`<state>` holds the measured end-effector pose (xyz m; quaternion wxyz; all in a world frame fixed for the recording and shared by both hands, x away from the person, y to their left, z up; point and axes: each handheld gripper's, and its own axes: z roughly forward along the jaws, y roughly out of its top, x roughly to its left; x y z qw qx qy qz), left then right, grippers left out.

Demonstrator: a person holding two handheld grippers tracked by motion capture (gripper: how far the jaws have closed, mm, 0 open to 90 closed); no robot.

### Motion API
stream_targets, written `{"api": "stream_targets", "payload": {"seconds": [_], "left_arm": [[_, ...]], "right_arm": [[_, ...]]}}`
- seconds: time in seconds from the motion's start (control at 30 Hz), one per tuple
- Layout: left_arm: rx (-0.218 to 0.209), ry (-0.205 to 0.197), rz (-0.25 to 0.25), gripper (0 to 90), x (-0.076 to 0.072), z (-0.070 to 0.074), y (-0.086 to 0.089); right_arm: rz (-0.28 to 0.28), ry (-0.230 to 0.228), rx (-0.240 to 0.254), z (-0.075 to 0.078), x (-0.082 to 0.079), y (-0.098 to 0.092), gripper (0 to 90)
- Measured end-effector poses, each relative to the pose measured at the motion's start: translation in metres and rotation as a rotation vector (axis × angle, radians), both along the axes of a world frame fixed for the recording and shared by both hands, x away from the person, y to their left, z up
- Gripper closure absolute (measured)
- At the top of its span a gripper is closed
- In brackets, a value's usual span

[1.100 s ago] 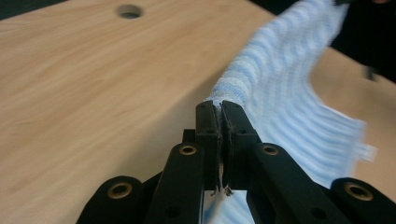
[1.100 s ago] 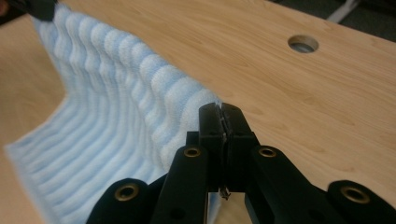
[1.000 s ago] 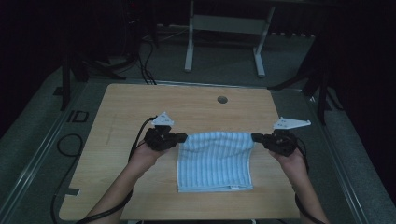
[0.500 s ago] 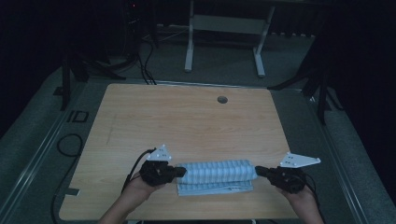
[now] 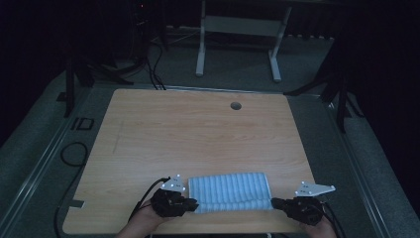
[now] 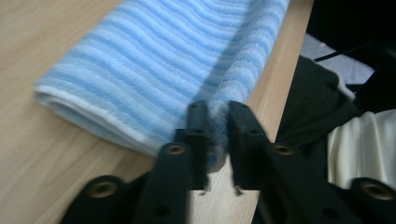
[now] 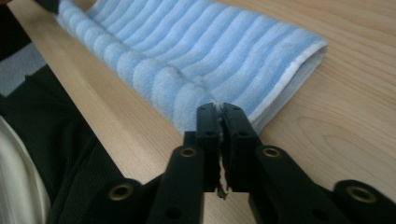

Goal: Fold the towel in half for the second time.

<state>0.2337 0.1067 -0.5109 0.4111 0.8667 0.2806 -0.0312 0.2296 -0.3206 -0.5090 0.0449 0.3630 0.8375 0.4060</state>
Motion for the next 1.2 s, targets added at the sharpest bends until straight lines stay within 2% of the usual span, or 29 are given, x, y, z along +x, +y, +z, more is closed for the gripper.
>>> {"api": "stream_targets", "payload": {"seconds": [0.03,0.07,0.13,0.17,0.23,0.33,0.4,0.43,0.47,0.63,0.73,0.9,0.97,1.07,1.2], "left_arm": [[-0.018,-0.033,0.052,65.6,0.002,0.011,0.005],[-0.032,-0.045,0.070,59.5,0.003,0.016,0.006],[-0.061,-0.051,0.092,56.4,0.007,0.020,0.006],[-0.055,-0.055,0.103,55.6,0.009,0.020,0.004],[-0.039,-0.029,0.085,50.2,0.014,0.015,-0.004],[-0.011,-0.014,0.058,46.1,0.017,0.004,-0.020],[-0.007,-0.013,0.057,45.9,0.018,0.000,-0.023],[0.018,-0.001,0.038,45.9,0.020,-0.007,-0.028],[0.038,-0.010,0.043,46.1,0.023,-0.011,-0.030],[0.066,0.026,0.073,47.5,0.041,-0.023,-0.028],[0.085,0.024,0.075,47.4,0.046,-0.026,-0.028],[0.074,0.042,0.099,47.4,0.056,-0.029,-0.027],[0.097,0.023,0.102,47.3,0.058,-0.030,-0.027],[0.108,0.013,0.125,47.4,0.064,-0.030,-0.022],[0.105,0.016,0.153,47.5,0.071,-0.030,-0.014]], "right_arm": [[-0.010,-0.010,0.013,0.004,0.000,-0.002,77.4],[-0.033,-0.041,0.040,0.017,0.003,-0.007,72.9],[-0.044,-0.078,0.069,0.028,0.007,-0.007,70.5],[-0.040,-0.083,0.075,0.032,0.010,-0.004,69.7],[-0.019,-0.098,0.074,0.034,0.014,0.005,69.6],[0.014,-0.082,0.037,0.023,0.024,0.021,68.6],[0.023,-0.069,0.031,0.018,0.028,0.025,68.0],[0.028,-0.053,0.022,0.013,0.032,0.028,67.9],[0.034,-0.056,-0.015,0.005,0.035,0.034,67.0],[0.021,-0.034,-0.060,-0.009,0.055,0.037,66.6],[0.012,-0.028,-0.068,-0.012,0.066,0.038,65.7],[0.008,0.005,-0.120,-0.029,0.081,0.044,65.6],[0.004,-0.009,-0.115,-0.032,0.084,0.046,65.1],[0.002,-0.007,-0.108,-0.032,0.092,0.051,63.4],[0.005,-0.008,-0.105,-0.033,0.100,0.059,61.3]]}}
